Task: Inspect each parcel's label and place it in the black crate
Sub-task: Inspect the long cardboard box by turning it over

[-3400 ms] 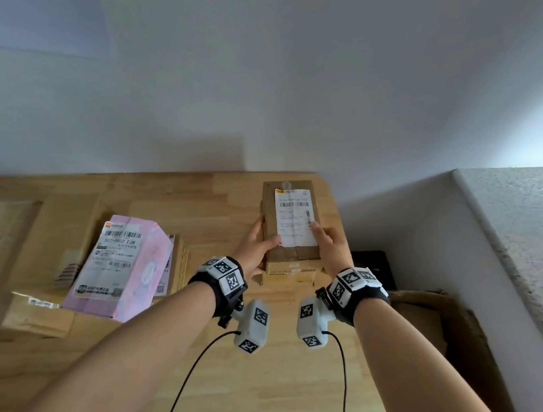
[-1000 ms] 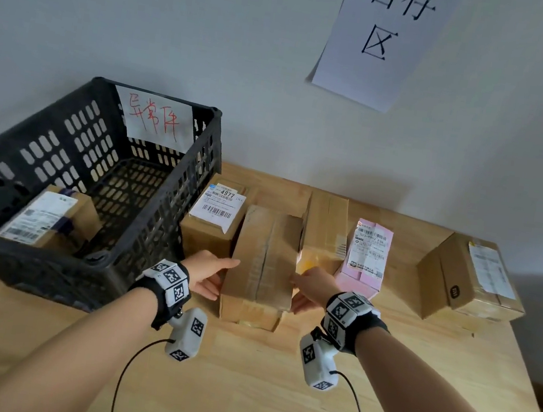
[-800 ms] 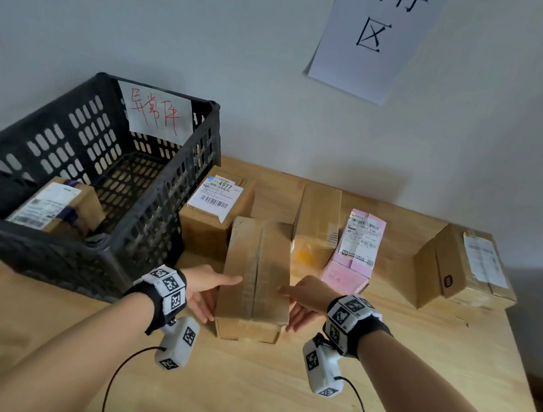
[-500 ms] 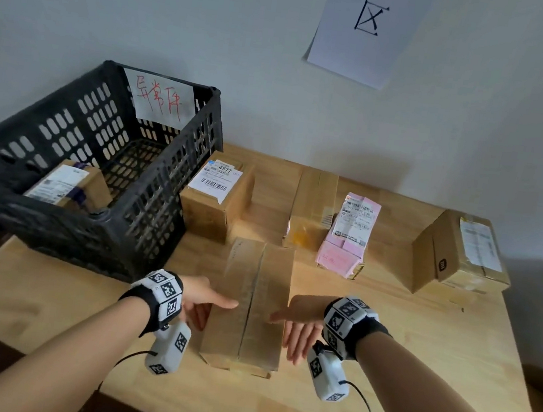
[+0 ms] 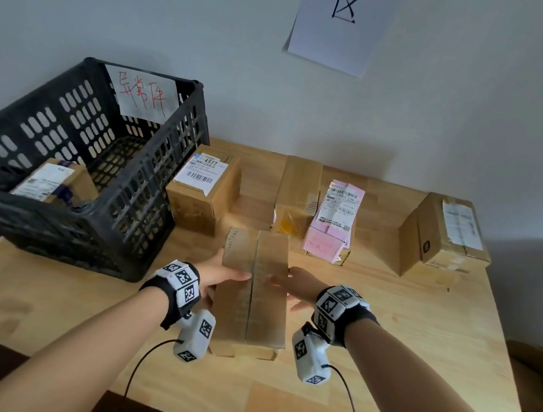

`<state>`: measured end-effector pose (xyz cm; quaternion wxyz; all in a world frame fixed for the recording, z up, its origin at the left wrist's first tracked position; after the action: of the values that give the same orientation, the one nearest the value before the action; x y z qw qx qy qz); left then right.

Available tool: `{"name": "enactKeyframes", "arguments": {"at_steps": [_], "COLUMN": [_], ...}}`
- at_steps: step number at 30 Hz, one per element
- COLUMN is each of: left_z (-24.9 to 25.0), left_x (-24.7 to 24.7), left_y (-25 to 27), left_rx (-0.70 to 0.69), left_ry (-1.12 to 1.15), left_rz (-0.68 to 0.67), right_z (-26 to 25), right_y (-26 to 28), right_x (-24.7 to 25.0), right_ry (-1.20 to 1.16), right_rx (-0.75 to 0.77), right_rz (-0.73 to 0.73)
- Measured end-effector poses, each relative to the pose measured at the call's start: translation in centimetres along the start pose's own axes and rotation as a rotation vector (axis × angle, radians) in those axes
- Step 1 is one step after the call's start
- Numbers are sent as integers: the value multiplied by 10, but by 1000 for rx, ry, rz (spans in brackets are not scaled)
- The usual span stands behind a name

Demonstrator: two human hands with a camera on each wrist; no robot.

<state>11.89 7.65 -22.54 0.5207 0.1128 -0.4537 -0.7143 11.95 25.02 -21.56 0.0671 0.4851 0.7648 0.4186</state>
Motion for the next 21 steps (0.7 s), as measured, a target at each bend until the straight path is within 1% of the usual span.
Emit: {"name": "enactKeyframes", "arguments": {"at_steps": [3, 5, 10, 17, 21], "left_z": [8, 7, 3, 14, 15], "left_x": [3, 2, 3, 1, 0], "left_y": [-7, -12, -18, -30, -31], "left_rx": [-76, -88, -119, -170, -192], "left_ry": [-28, -7, 40, -23, -26], "left_rz": [52, 29, 3, -25, -21], "right_z": [-3, -1, 6, 7, 6], "right_y": [-4, -11, -31, -34, -35], "right_x": [0, -1, -8, -1, -1], "right_ry": [-9, 13, 69, 167, 175], "right_rx": [15, 14, 9, -47, -44], "right_rz": [25, 34, -4, 28, 12]}}
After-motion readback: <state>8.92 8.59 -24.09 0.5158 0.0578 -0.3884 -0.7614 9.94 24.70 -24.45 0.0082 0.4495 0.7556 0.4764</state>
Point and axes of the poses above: each hand's wrist, its own y-axis away from the middle knuckle, its own x-axis out of the back of the hand, z = x × y, the point moved 10 cm from there along -y, towards the middle knuckle, and after that the axes turned 6 degrees about -y, right-handed, at the moved point
